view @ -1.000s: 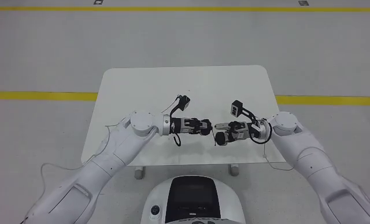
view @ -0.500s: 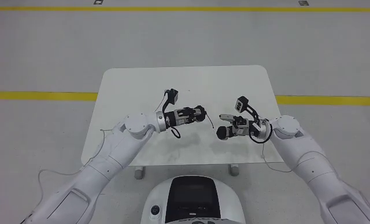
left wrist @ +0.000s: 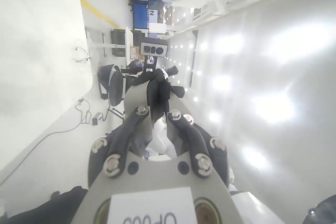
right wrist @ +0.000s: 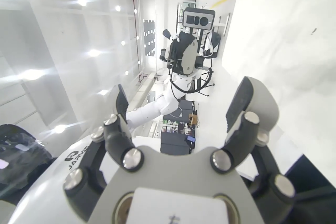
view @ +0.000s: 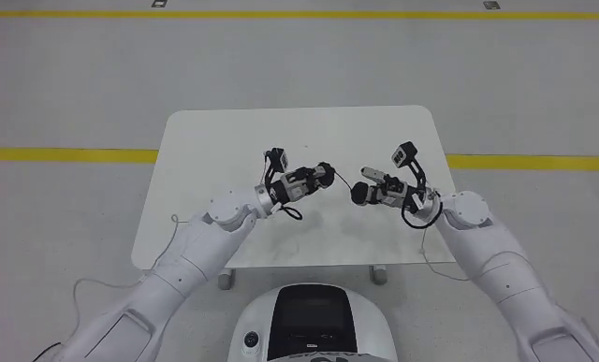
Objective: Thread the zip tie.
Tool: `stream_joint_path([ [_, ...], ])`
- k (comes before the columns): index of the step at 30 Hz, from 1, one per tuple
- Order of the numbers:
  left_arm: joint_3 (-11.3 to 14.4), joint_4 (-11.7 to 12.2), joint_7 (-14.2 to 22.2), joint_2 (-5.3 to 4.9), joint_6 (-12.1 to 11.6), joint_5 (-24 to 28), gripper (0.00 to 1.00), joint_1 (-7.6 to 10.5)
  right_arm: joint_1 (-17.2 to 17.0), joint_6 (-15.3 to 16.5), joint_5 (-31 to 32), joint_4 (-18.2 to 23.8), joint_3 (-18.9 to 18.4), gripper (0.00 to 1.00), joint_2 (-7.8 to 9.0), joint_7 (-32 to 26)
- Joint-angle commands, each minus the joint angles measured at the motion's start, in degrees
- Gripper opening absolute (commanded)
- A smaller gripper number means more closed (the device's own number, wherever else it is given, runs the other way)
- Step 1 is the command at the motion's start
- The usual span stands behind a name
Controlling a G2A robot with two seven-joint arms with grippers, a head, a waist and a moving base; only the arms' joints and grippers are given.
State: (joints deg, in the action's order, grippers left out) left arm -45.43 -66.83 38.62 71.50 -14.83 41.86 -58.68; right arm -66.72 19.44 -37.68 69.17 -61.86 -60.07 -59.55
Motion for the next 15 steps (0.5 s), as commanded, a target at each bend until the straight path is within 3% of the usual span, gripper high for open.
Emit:
stream_joint_path([
  [1, 0.49, 1.24, -0.8, 0.58, -0.63, 1.27, 0.0, 0.47, -1.1, 0.04, 1.25, 1.34, -1.98, 1.0, -0.64, 0.47],
  [6, 0.76, 3.52, -3.48, 1.65, -3.07, 3.39, 0.0, 1.12, -3.42, 0.04, 6.45, 4.86, -6.59, 1.0, -2.56, 1.98],
  [15, 0.83, 3.46, -5.35, 1.84, -3.56, 2.13, 0.0, 1.16, -3.49, 0.04, 7.74, 5.14, -6.9, 1.0, -2.54, 3.93],
])
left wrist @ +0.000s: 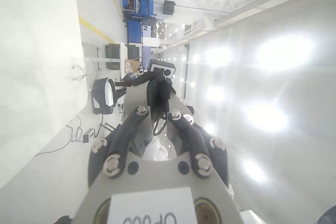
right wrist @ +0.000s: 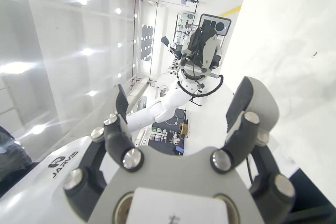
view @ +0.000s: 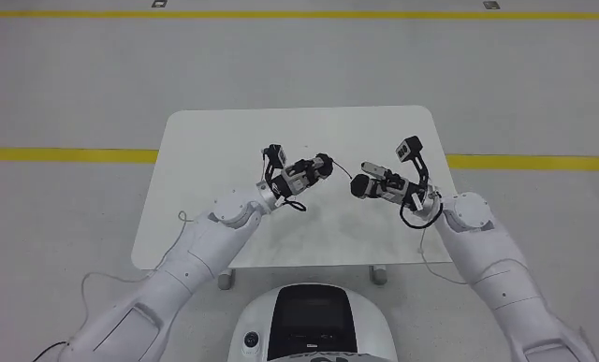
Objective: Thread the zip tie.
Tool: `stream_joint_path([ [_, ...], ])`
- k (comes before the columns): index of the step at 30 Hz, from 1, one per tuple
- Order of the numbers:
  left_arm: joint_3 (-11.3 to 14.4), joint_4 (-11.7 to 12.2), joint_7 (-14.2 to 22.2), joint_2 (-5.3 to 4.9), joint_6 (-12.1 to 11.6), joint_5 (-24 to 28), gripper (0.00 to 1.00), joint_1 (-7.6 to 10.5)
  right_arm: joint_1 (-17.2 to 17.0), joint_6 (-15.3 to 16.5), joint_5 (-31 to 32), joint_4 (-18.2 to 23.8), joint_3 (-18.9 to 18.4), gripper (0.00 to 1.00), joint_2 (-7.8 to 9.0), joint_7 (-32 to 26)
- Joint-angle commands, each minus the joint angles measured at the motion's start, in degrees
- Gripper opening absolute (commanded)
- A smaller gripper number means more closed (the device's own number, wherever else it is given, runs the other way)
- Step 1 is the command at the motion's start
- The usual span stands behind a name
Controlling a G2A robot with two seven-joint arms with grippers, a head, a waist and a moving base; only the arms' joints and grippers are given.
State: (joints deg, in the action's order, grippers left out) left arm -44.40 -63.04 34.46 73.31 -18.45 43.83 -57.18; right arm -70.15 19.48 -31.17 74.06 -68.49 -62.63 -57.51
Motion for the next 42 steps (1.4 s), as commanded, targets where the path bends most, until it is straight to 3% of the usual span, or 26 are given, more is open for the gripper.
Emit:
stream_joint_path([
  [1, -0.4, -0.73, -2.04, 0.09, -0.02, 0.68, 0.0, -0.76, -0.37, 0.0, 2.65, 0.82, -0.42, 1.0, -0.02, 3.87],
  [8, -1.91, -1.21, -2.97, 0.6, 0.48, 5.96, 0.0, -2.08, -2.49, 0.0, 8.37, 5.22, -2.17, 1.0, -0.52, 8.46],
  [11, -1.89, -1.1, -4.58, 0.69, -1.03, 1.47, 0.0, -1.25, -2.87, 0.0, 9.69, 5.83, -2.54, 1.0, -0.94, 10.55],
  [18, -1.88, -1.13, -4.79, 0.7, -0.91, 1.45, 0.0, -1.35, -3.01, -0.21, 9.82, 6.0, -2.48, 1.0, -0.97, 11.06],
  [26, -2.6, -3.13, -6.79, 1.05, 0.96, 3.1, 0.0, -2.87, -3.7, 0.0, 12.07, 8.28, -1.81, 1.0, -1.48, 15.1],
  [27, -2.66, -3.26, -6.86, 1.12, 1.16, 3.29, 0.0, -3.01, -3.78, 0.0, 12.19, 8.37, -1.78, 0.64, -1.59, 15.28],
  [28, -2.76, -3.37, -6.8, 1.17, 1.21, 3.54, 0.0, -3.09, -3.76, 0.0, 12.49, 8.44, -1.8, 0.48, -1.66, 15.38],
  [30, -2.94, -3.47, -6.39, 1.24, 1.14, 3.77, 0.0, -3.25, -3.9, 0.0, 12.42, 8.45, -1.92, 0.36, -1.86, 15.63],
  [35, -2.94, -3.47, -6.39, 1.24, 1.14, 3.77, 0.0, -3.25, -3.9, 0.0, 12.36, 7.85, -2.46, 0.24, -2.27, 15.67],
  [42, -2.94, -3.47, -6.39, 1.24, 1.14, 3.77, 0.0, -3.25, -3.77, 0.0, 12.54, 7.17, -2.6, 0.18, -2.99, 15.07],
])
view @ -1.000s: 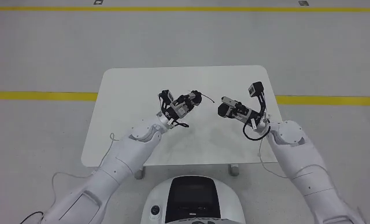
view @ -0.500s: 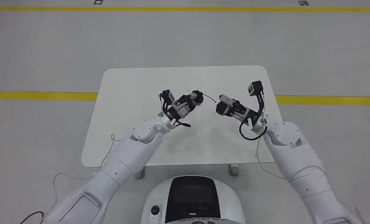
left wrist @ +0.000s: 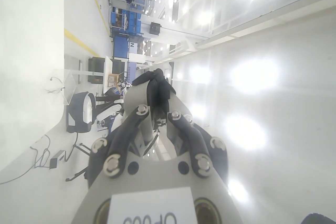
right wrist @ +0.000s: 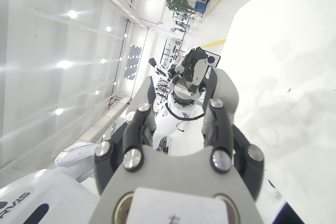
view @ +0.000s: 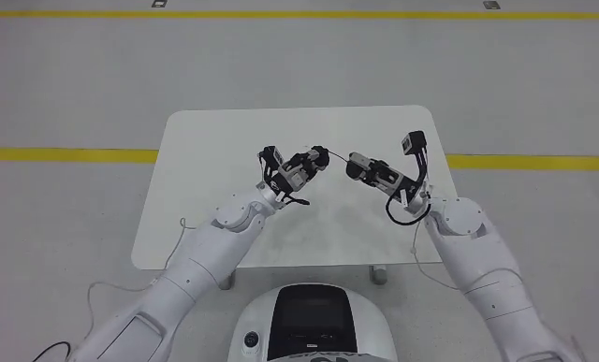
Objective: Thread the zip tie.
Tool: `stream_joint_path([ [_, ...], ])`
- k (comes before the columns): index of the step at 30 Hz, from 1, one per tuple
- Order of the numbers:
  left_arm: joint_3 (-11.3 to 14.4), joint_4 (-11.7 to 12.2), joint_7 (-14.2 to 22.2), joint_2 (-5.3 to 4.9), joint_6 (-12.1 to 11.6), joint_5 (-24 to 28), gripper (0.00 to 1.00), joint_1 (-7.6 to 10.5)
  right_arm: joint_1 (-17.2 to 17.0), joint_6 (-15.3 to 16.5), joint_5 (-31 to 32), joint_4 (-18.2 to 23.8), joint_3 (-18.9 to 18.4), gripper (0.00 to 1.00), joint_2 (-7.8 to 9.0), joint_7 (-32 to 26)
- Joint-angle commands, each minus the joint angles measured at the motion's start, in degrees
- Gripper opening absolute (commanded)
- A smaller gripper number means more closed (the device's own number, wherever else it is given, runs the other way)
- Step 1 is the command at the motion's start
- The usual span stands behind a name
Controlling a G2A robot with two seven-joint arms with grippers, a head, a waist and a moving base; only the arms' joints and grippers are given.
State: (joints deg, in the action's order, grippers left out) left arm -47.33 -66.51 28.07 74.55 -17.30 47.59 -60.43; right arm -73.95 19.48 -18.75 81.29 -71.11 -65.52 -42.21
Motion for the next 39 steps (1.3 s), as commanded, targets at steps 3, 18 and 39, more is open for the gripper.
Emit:
stream_joint_path([
  [3, 0.0, 0.0, 0.0, 0.0, 0.0, 0.0, 0.0, 0.0, 0.04, 0.0, 0.37, -0.19, -0.1, 0.18, -0.35, -0.65],
  [18, 0.0, 0.0, 0.0, 0.0, 0.0, 0.0, 0.0, 0.0, -0.61, 0.0, 1.87, -0.51, -1.4, 0.13, -1.34, -1.73],
  [39, 0.0, 0.0, 0.0, 0.0, 0.0, 0.0, 0.0, 0.0, -0.55, 0.0, 1.76, -1.49, -2.76, 0.12, -2.64, -3.21],
])
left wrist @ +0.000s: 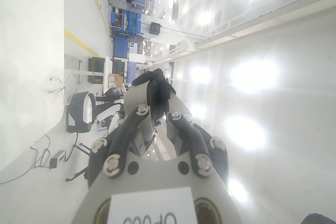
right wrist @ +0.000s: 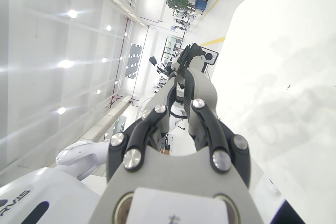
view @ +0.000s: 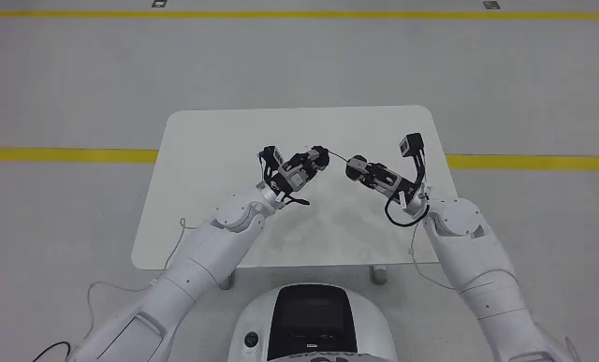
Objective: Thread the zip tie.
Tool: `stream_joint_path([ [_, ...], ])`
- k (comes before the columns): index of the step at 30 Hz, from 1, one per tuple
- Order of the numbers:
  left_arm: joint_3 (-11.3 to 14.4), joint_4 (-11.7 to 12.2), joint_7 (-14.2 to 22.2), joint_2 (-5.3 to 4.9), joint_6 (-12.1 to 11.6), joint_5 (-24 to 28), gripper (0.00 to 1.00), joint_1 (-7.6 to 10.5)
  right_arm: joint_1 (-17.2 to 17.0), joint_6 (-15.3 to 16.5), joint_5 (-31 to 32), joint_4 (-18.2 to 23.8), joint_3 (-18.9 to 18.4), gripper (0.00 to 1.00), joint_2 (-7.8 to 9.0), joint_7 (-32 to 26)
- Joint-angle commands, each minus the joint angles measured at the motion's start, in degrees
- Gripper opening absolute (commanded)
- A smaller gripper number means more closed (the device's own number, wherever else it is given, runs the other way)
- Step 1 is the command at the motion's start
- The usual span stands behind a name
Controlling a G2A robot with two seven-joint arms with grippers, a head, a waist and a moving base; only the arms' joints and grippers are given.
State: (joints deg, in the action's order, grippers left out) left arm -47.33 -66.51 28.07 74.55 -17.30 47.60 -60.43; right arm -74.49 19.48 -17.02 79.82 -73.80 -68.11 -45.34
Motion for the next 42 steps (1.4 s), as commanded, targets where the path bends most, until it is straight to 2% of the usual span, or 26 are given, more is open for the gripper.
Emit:
stream_joint_path([
  [1, 0.0, 0.0, 0.0, 0.0, 0.0, 0.0, 0.0, 0.0, -0.01, 0.0, 0.05, -0.05, -0.11, 0.12, -0.11, -0.14],
  [4, 0.0, 0.0, 0.0, 0.0, 0.0, 0.0, 0.0, 0.0, 0.01, 0.0, 0.15, -0.2, -0.22, 0.11, -0.27, -0.25],
  [7, 0.0, 0.0, 0.0, 0.0, 0.0, 0.0, 0.0, 0.0, 0.04, 0.0, 0.33, -0.37, -0.32, 0.0, -0.41, -0.29],
  [16, 0.0, 0.0, 0.0, 0.0, 0.0, 0.0, 0.0, 0.0, 0.03, 0.0, 0.73, -0.63, -0.66, 0.0, -0.74, -0.54],
  [17, 0.0, 0.0, 0.0, 0.0, 0.0, 0.0, 0.87, 0.0, 0.02, 0.0, 0.74, -0.65, -0.71, 0.0, -0.78, -0.62],
  [18, 0.0, 0.0, 0.0, 0.0, 0.0, 0.0, 1.0, 0.0, 0.03, 0.0, 0.76, -0.68, -0.76, 0.0, -0.81, -0.66],
  [23, 0.0, 0.0, 0.0, 0.0, 0.0, 0.0, 1.0, 0.0, 0.14, 0.0, 0.5, -1.11, -1.65, 0.0, -0.83, -1.49],
  [29, 0.0, 0.0, 0.0, 0.0, 0.0, 0.0, 1.0, 0.0, 0.79, 0.0, -4.15, -3.28, -2.91, 0.0, -0.72, -7.64],
  [37, 0.0, 0.0, 0.0, 0.0, 0.0, 0.0, 1.0, 0.0, 0.86, 0.0, -5.43, -3.75, -3.57, 0.0, -0.74, -7.46],
  [40, 0.04, -0.04, -0.05, -0.01, 0.11, -0.31, 1.0, -0.02, 0.71, -0.98, -6.91, -3.7, -3.65, 0.0, -0.67, -8.39],
  [42, 0.22, -0.78, 2.98, -0.42, 1.35, -3.98, 1.0, 0.37, 1.27, -1.38, -10.18, -4.63, -4.12, 0.0, -0.46, -13.22],
])
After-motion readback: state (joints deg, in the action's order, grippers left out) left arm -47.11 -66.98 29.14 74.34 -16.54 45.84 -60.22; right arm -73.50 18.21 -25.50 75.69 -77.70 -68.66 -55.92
